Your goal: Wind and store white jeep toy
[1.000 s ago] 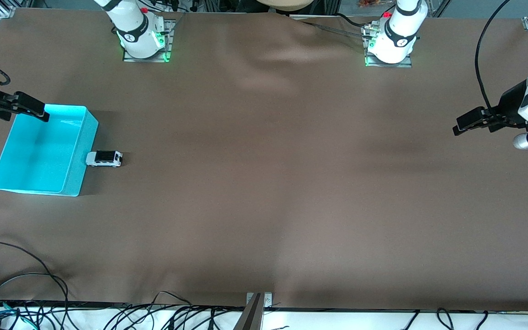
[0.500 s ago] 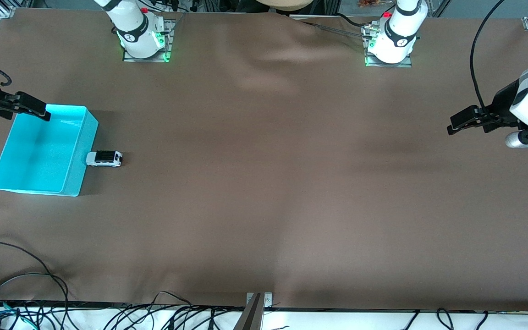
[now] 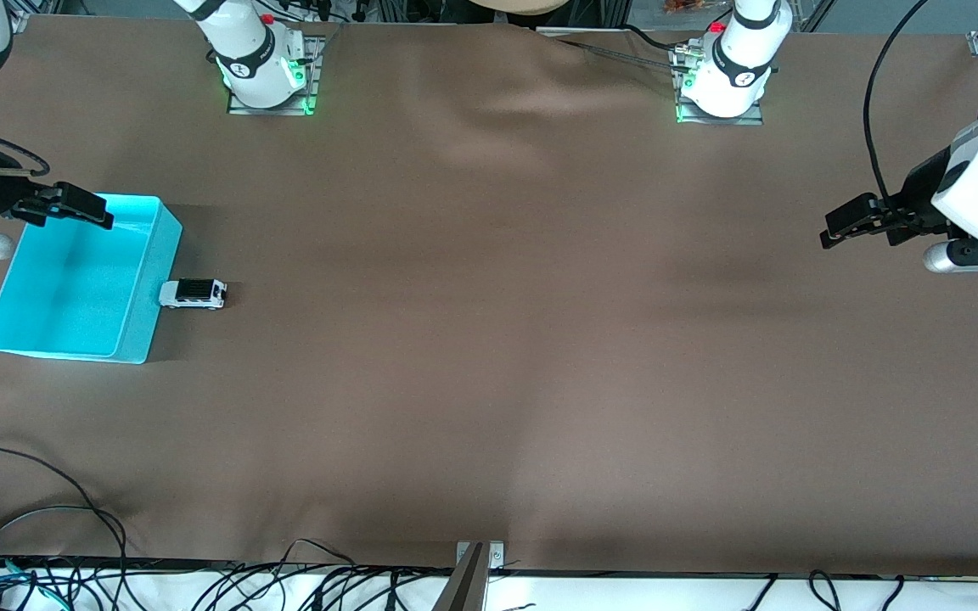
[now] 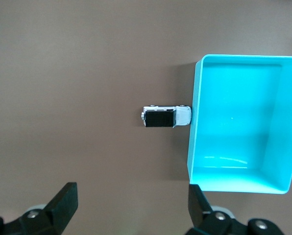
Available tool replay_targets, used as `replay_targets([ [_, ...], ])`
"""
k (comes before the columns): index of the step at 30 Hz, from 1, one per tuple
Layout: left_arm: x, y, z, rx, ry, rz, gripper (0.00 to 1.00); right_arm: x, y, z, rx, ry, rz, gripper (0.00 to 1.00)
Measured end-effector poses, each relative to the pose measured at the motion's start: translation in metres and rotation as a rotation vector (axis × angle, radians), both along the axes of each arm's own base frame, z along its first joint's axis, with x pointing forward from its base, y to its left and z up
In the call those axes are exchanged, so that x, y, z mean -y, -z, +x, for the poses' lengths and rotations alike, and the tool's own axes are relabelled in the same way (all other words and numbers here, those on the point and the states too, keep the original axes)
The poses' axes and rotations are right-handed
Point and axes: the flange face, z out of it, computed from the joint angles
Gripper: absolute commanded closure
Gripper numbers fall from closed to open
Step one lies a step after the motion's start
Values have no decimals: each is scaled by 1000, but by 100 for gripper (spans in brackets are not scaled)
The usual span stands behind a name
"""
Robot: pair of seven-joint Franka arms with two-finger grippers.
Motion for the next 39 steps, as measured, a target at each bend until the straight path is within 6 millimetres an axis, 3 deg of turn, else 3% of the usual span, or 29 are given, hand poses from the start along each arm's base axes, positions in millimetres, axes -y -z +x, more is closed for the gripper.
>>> replay_targets([
  [21, -3, 0, 0, -3, -4, 1, 0, -1, 104, -8, 6, 4, -2, 0],
  [32, -3, 0, 0, -3, -4, 2, 0, -2, 176, -30, 21, 8, -4, 0],
  [39, -3, 1, 0, -4, -4, 2, 0, 0, 206, -46, 21, 14, -6, 0],
])
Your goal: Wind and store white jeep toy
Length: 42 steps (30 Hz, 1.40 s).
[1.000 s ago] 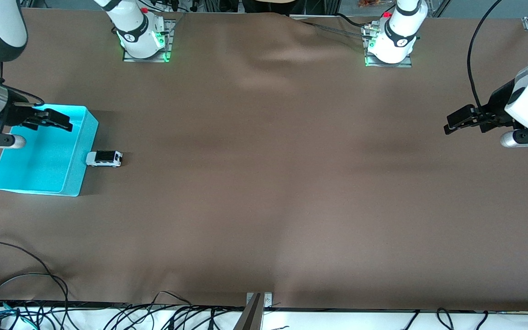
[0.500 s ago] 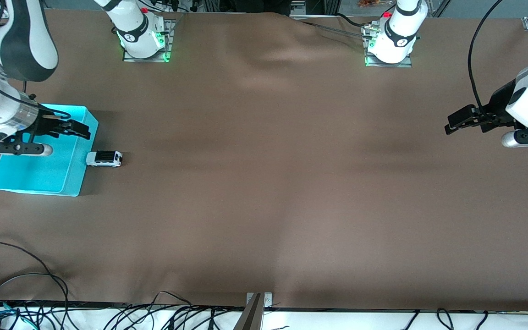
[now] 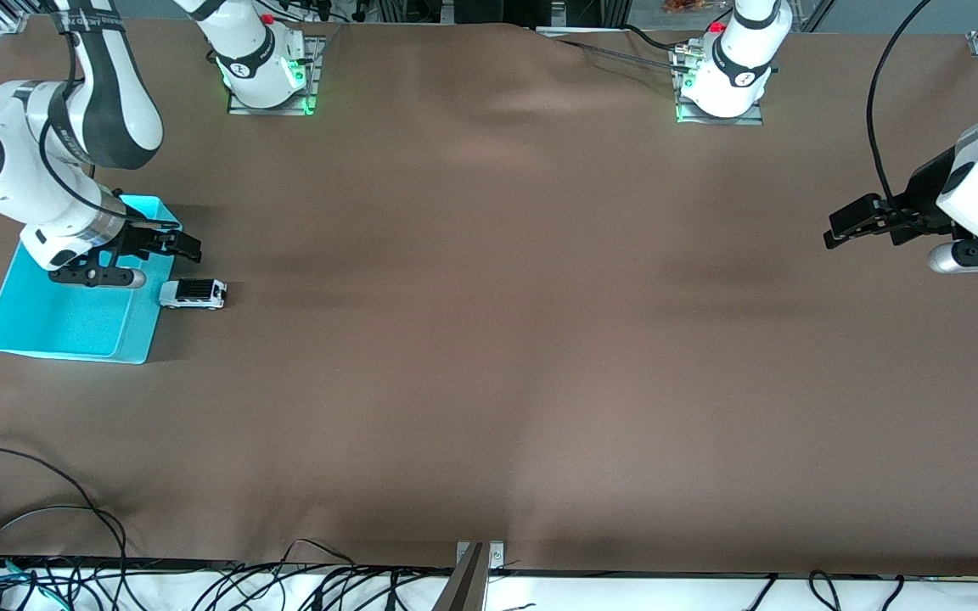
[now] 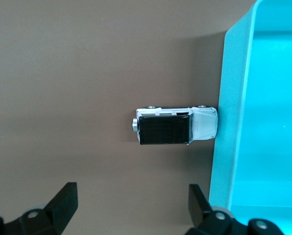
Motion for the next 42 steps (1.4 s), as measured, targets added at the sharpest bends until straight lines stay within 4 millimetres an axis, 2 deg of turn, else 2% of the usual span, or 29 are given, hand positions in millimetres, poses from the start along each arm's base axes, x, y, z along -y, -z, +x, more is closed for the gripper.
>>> replay_targets([
  [10, -1, 0, 0, 0, -1, 0, 0, 10, 17, -10, -16, 48, -3, 0],
  [15, -1, 0, 0, 0, -1, 0, 0, 13, 25, -10, 10, 204, -18, 0],
  [24, 0, 0, 0, 0, -1, 0, 0, 13, 56, -21, 18, 413, -34, 0],
  [34, 0, 0, 0, 0, -1, 0, 0, 13, 65, -21, 30, 656, -49, 0],
  [42, 0, 0, 0, 0, -1, 0, 0, 14, 88, -26, 54, 845, -52, 0],
])
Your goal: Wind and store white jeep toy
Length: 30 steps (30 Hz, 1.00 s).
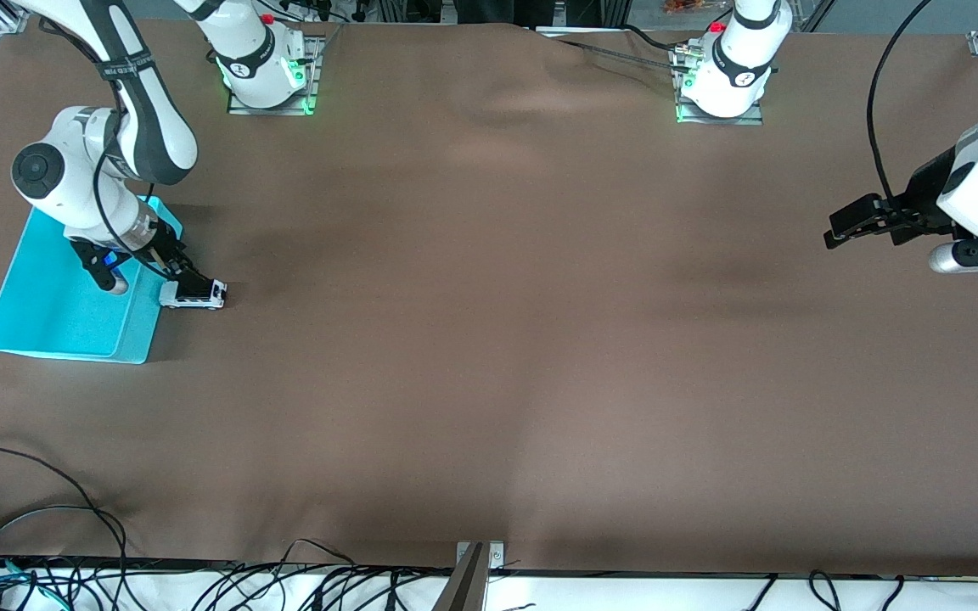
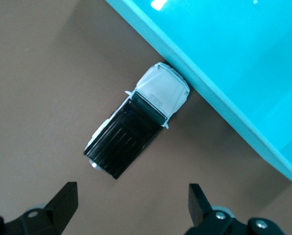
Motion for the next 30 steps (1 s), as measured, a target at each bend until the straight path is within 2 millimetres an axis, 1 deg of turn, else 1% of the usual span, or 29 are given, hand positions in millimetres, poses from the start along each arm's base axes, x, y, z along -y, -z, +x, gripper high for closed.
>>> replay_targets([
  [3, 0, 0, 0, 0, 0, 0, 0, 3, 6, -1, 2, 61, -2, 0],
  [7, 0, 0, 0, 0, 0, 0, 0, 9, 8, 1, 28, 132, -6, 0],
  [12, 0, 0, 0, 0, 0, 0, 0, 13, 11, 4, 57, 198, -8, 0],
  [20, 0, 0, 0, -1, 0, 0, 0, 16, 20, 6, 73, 247, -9, 0],
  [30, 1, 0, 0, -2, 2, 0, 0, 17, 38, 7, 88, 287, -9, 0],
])
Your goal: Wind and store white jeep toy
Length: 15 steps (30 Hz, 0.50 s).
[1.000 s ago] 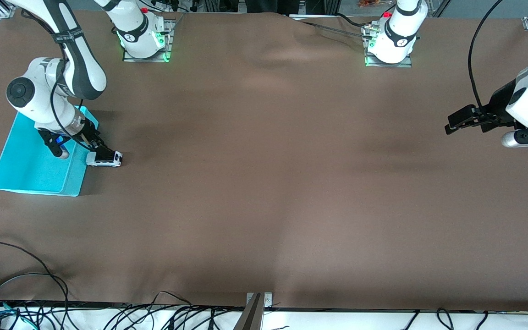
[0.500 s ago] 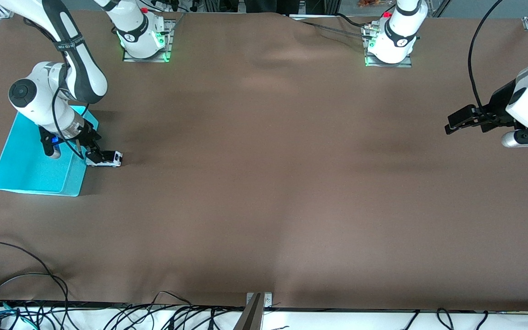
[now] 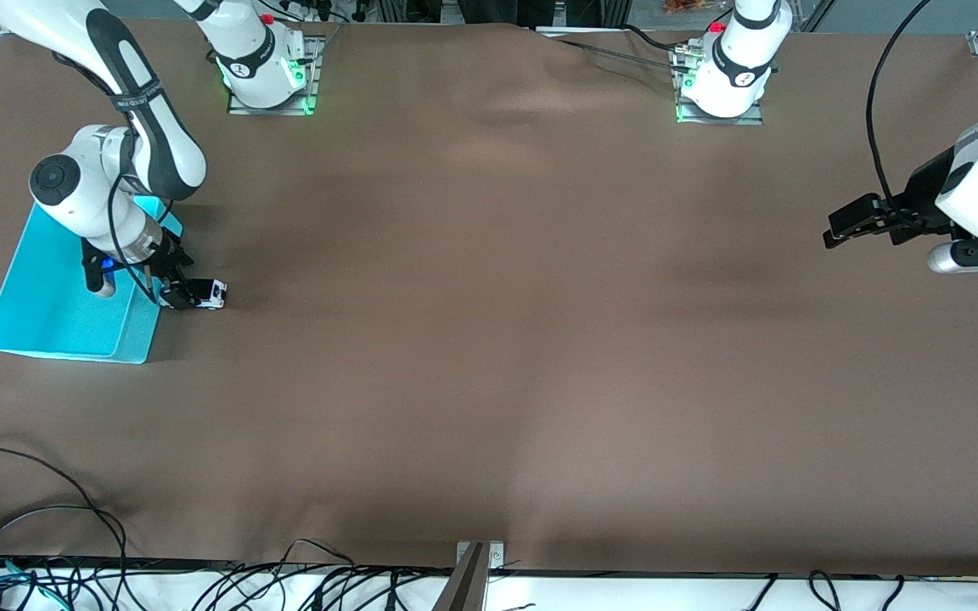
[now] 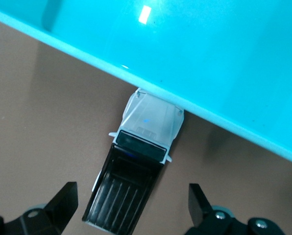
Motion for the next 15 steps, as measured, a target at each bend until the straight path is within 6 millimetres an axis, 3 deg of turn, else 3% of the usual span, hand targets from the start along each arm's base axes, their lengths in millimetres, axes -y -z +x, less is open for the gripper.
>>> replay_targets([
  [15, 0, 0, 0, -1, 0, 0, 0, 5, 19, -3, -10, 17, -3, 0],
])
